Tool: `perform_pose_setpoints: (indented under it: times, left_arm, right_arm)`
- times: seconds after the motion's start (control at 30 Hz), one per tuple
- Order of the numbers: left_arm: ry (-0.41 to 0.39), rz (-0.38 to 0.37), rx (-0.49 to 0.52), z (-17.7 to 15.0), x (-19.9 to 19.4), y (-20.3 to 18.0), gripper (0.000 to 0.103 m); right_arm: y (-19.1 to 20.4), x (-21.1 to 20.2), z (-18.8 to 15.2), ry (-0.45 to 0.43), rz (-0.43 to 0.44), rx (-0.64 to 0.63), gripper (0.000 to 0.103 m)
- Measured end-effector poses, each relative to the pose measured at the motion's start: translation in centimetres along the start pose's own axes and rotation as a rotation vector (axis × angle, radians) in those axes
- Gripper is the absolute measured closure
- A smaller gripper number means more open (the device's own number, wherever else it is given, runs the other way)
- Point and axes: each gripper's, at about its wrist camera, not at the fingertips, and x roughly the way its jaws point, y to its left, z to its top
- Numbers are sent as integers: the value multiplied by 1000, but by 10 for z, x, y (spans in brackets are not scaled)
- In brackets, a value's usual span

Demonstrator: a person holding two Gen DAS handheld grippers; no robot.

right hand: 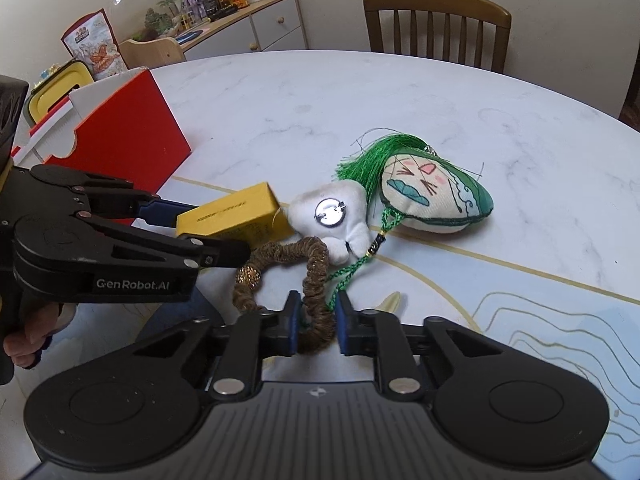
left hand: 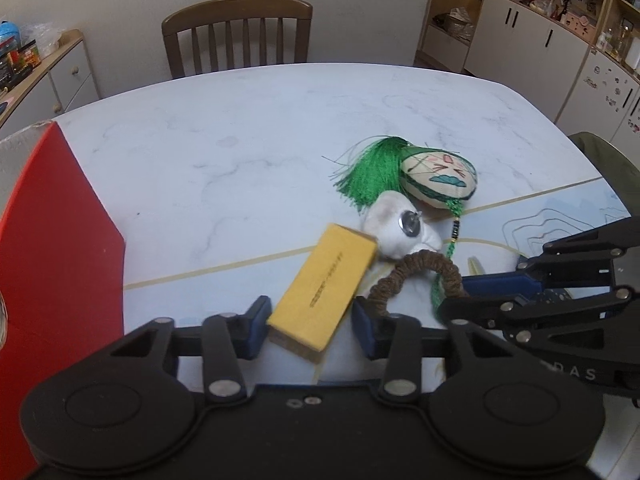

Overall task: Organize objects
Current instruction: 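Lift the bracelet and yellow box and carry both over the cardboard box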

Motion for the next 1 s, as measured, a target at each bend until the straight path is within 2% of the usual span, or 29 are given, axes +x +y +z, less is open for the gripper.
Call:
perform_pose_setpoints:
  times: [0.33, 0.67, 1.0]
  left_arm:
    - [2, 17, 26, -5, -15, -10, 75]
    - [-29, 7, -8, -10, -43, -12, 76]
    - [-75, -20, -32, -15, -90, -12, 76]
  right_arm:
    - [11, -17, -5, -21, -33, 26, 93]
    - [30, -55, -1, -69, -30, 35, 93]
    - [47, -100, 1, -131, -35, 29, 93]
